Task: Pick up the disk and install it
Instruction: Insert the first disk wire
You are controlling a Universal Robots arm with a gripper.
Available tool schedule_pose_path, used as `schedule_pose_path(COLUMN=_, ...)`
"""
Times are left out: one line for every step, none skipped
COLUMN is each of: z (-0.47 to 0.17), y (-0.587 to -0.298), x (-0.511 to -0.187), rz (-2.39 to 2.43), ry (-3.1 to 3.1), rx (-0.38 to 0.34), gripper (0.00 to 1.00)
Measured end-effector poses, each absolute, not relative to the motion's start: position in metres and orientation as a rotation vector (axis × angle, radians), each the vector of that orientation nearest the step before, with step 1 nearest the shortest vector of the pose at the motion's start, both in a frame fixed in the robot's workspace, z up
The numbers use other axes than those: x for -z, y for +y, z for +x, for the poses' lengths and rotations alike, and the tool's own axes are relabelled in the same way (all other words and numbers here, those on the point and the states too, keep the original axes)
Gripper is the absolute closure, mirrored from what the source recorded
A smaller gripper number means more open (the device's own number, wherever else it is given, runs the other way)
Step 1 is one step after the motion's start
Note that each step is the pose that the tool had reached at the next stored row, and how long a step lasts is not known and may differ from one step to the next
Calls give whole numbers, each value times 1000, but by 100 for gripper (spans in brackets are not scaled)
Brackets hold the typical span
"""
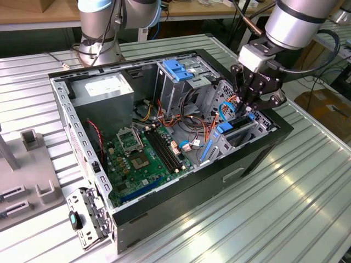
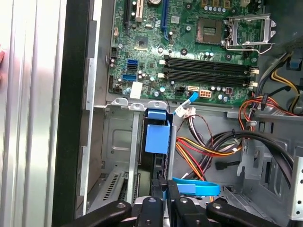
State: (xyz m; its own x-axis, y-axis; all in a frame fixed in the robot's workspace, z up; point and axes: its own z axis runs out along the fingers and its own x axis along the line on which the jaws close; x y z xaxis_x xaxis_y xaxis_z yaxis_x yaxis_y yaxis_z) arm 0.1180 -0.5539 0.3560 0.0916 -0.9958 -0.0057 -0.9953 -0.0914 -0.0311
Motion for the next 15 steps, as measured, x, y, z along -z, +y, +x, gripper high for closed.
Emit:
schedule_pose_path(z=118, y=-554, x=-355, rz=-2307, ry=2087, rx=32, gripper=84)
schedule_pose_path(z=118, y=-554, x=-354, rz=-2313, ry=2076, rx=37, gripper=84)
schedule_pose_path(z=117, y=-554, x=-354, rz=-2314, ry=2074, rx=39, gripper=84)
schedule_pose_path(z=117, y=-554, x=-354, rz=-2314, ry=2073, rx=39, gripper=84)
schedule_pose_path(z=117, y=-554, x=-354, rz=-2314, ry=2073, rx=39, gripper=84)
schedule_pose_path(z=117, y=-554, x=-354, rz=-2314, ry=2073, rx=39, gripper=84)
schedule_pose_path(z=117, y=-554, x=-353, rz=-2314, ry=2073, rx=39, gripper=84)
schedule_pose_path(z=117, y=-554, x=-351, rz=-2314, ry=2072, rx=39, gripper=84)
schedule_pose_path(z=117, y=-554, x=-351, rz=-2314, ry=2072, rx=39, gripper=84)
schedule_pose_path(z=117, y=-554, x=-350, rz=-2314, ry=2072, rx=40, gripper=84)
schedule_pose_path(z=117, y=-554, x=-350, rz=-2313, ry=2072, rx=39, gripper=84)
schedule_pose_path(z=117, y=-554, x=-349, rz=-2313, ry=2072, rx=39, gripper=84)
schedule_pose_path(z=117, y=-554, x=-349, rz=-2312, ry=2071, rx=39, gripper=84)
schedule_pose_path(z=117, y=-554, x=-349, rz=-2312, ry=2071, rx=39, gripper=84)
schedule_pose_path(z=117, y=-554, x=-349, rz=-2312, ry=2071, rx=39, gripper=84)
